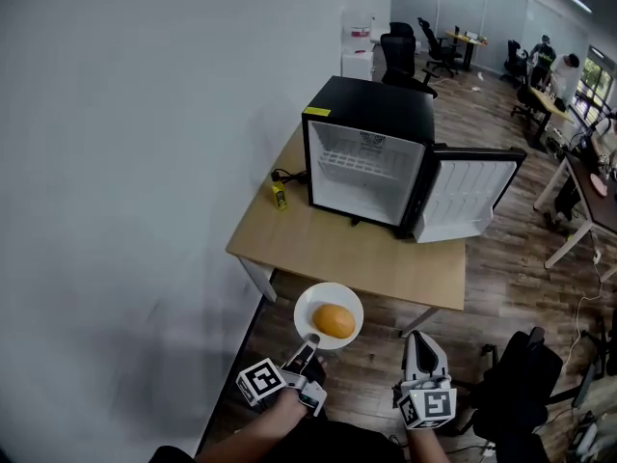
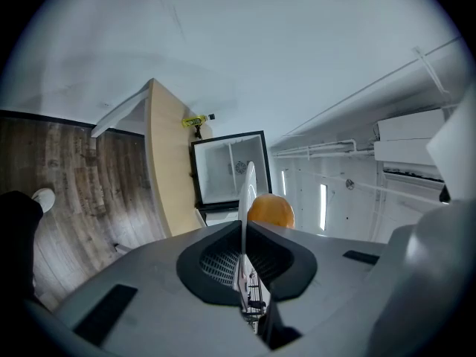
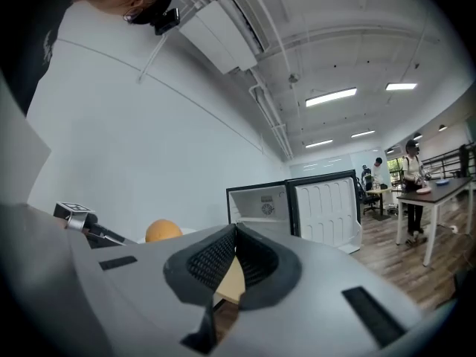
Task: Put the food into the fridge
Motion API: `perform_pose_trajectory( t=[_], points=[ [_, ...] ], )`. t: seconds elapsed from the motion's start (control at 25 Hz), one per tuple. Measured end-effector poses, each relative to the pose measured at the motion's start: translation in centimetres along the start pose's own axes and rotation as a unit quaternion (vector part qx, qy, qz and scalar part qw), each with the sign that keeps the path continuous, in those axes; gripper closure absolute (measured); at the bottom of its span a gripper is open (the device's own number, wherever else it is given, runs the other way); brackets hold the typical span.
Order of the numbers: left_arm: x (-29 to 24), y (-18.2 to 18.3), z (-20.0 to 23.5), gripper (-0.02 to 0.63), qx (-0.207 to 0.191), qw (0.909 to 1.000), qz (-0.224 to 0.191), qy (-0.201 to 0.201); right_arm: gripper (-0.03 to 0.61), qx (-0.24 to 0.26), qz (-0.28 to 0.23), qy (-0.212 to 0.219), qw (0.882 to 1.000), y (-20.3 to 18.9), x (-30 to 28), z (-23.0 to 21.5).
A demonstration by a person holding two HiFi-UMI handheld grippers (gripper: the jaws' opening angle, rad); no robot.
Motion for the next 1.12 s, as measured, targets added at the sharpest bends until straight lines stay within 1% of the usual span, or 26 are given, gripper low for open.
perform_pose_trajectory(
  t=[0.12, 0.2, 0.28, 0.4, 0.56, 0.68, 0.8, 1.0, 1.12],
  points=[
    [-1.4, 3.0, -0.1, 0.592, -0.004, 0.9999, 0.009, -0.005, 0.518, 0.007, -0.007, -0.004, 1.000, 1.9, -3.1, 0.3],
    [-2.2, 4.9, -0.1, 0.592, -0.005, 0.9999, 0.016, 0.002, 0.518, 0.013, -0.007, -0.012, 1.000, 3.0, -5.1, 0.4],
    [-3.0, 6.7, 0.1, 0.592, -0.004, 0.9997, 0.021, 0.006, 0.518, 0.009, -0.003, -0.020, 1.000, 3.9, -7.2, 0.4],
    [-4.2, 9.4, 0.3, 0.592, 0.000, 0.9996, 0.029, 0.004, 0.518, 0.001, 0.007, -0.030, 1.000, 4.7, -10.1, 0.6],
    [-5.2, 12.5, 0.6, 0.592, -0.003, 0.9991, 0.042, -0.001, 0.518, 0.013, 0.009, -0.034, 0.999, 5.2, -13.3, 2.3],
    [-6.1, 14.5, 0.8, 0.592, -0.002, 0.9989, 0.047, -0.003, 0.518, 0.021, 0.015, -0.033, 0.999, 5.4, -15.4, 3.4],
    [-7.0, 16.4, 1.0, 0.592, -0.006, 0.9985, 0.055, -0.003, 0.518, 0.020, 0.031, -0.048, 0.998, 5.4, -16.8, 4.1],
    [-8.9, 18.4, 1.7, 0.592, -0.007, 0.9979, 0.063, -0.010, 0.518, 0.014, 0.044, -0.067, 0.997, 5.5, -18.4, 3.6],
    [-10.1, 19.5, 2.3, 0.592, -0.005, 0.9979, 0.065, -0.006, 0.518, 0.017, 0.054, -0.076, 0.995, 5.4, -20.0, 3.0]
  ],
)
Point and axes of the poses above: the fingertips, and each gripper's own axes: x backward along the fingers, z to its left, y out of its top, the point moved 9 cm from there along x, backward along the fingers, and after that the axes turned 13 degrees about z, right-handed, at the moved point
